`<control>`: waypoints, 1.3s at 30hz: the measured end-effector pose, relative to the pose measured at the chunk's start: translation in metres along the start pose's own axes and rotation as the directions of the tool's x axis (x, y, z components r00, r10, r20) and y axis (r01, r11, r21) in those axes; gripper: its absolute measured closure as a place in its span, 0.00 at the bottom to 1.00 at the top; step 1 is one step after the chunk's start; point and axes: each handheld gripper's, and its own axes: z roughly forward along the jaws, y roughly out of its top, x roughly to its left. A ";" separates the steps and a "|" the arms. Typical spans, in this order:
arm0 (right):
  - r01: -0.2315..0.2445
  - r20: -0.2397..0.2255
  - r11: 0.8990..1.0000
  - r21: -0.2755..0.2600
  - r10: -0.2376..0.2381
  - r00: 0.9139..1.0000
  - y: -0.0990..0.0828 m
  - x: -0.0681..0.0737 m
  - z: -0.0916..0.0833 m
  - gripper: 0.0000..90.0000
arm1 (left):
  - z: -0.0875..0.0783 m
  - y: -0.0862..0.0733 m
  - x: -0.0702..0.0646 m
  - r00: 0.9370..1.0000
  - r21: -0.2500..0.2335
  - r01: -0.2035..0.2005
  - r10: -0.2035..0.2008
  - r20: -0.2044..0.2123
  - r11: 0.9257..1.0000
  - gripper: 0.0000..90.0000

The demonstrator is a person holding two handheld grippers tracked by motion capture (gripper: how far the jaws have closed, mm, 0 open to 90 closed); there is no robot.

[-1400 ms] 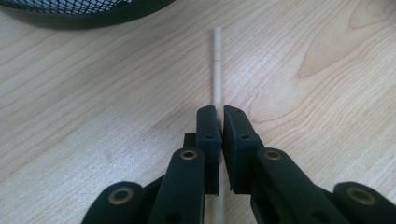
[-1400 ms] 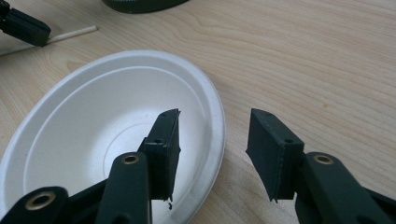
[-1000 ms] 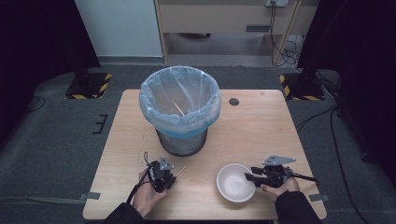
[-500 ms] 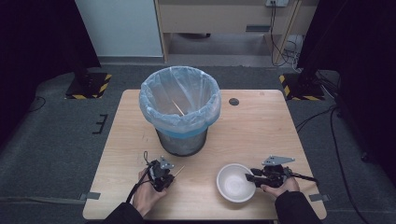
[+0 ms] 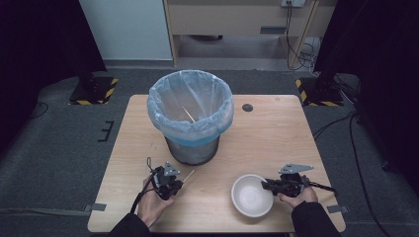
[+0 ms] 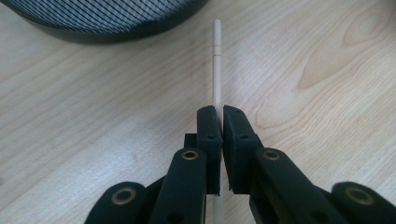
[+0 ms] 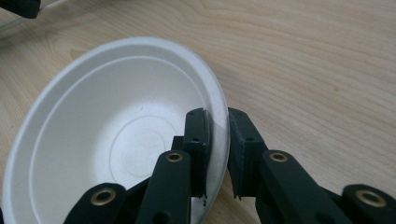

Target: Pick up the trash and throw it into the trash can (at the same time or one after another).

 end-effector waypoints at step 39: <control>-0.054 0.097 0.970 -0.238 0.079 0.992 0.016 -0.014 -0.036 0.93 | -0.070 -0.007 0.048 0.985 -0.292 0.139 -0.162 -0.055 0.946 0.95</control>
